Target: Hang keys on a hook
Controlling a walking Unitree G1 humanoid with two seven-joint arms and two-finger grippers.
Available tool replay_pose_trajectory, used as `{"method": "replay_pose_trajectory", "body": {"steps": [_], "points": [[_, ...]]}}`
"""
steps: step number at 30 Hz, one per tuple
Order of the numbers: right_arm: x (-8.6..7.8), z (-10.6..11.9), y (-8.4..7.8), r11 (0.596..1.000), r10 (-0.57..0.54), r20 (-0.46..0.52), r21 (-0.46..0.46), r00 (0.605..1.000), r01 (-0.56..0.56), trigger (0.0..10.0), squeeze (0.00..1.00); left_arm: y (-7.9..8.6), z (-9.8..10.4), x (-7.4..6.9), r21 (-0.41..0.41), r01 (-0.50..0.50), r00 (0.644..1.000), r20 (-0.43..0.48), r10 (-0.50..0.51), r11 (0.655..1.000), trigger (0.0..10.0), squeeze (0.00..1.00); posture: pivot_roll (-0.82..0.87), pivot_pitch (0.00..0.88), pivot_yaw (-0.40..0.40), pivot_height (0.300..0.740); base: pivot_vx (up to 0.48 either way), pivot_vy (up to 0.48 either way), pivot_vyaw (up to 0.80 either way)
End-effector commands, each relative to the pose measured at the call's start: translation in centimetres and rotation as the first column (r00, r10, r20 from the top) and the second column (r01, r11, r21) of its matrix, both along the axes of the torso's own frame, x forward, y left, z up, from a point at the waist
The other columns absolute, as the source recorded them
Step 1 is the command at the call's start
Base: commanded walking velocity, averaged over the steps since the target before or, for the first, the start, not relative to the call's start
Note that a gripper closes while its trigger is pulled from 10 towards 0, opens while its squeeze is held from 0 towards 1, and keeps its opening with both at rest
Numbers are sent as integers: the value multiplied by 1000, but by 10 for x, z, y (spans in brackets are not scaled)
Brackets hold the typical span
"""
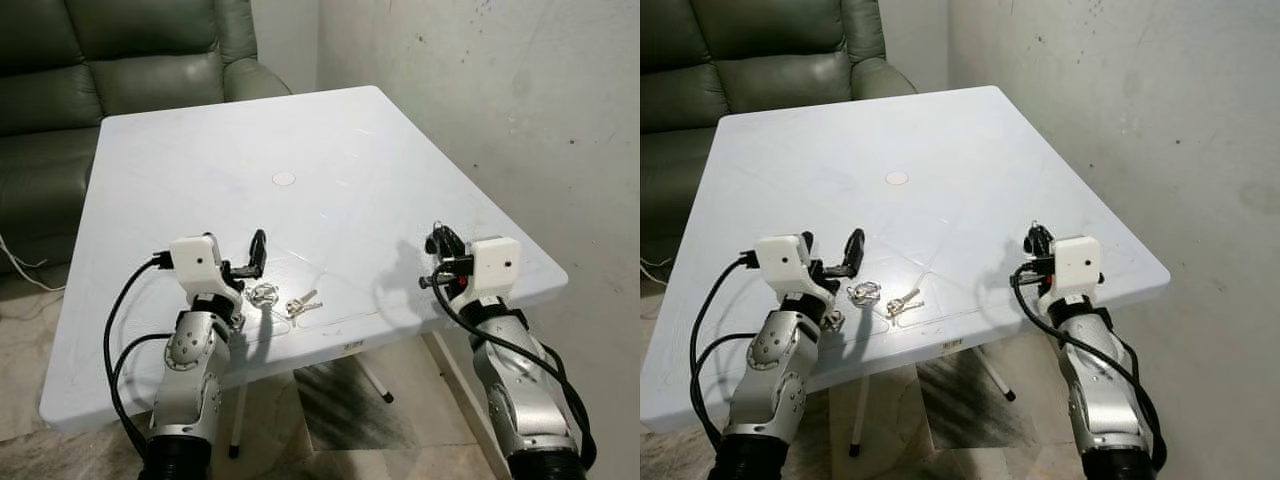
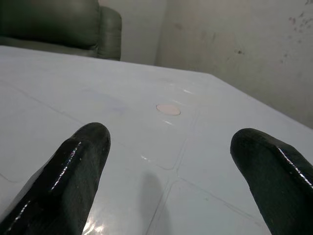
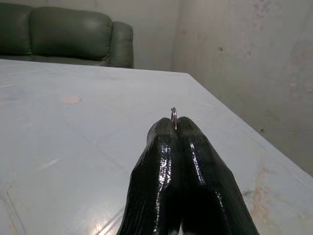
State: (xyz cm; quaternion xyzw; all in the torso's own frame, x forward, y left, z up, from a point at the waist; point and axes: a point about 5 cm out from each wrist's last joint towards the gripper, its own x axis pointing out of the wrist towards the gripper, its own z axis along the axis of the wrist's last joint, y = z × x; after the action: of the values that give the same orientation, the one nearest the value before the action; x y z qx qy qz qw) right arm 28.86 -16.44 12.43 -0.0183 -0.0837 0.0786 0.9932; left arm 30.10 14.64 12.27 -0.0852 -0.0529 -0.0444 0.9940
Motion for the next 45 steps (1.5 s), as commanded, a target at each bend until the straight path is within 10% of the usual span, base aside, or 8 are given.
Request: {"method": "replay_pose_trajectory", "body": {"steps": [1, 45], "points": [[-6, 3, -5, 1000, -14, 21, 7, 1000, 14, 10000, 0, 0, -1, -4, 9, -12, 1000, -1, 12, 1000, 10000, 0, -56, 0, -24, 740, 0, 0, -763], [-8, 11, 7, 999, -20, 39, 51, 999, 18, 10000, 0, -5, 4, -12, -31, 16, 1000, -1, -16, 999, 10000, 0, -56, 0, -15, 740, 0, -60, -757]]}}
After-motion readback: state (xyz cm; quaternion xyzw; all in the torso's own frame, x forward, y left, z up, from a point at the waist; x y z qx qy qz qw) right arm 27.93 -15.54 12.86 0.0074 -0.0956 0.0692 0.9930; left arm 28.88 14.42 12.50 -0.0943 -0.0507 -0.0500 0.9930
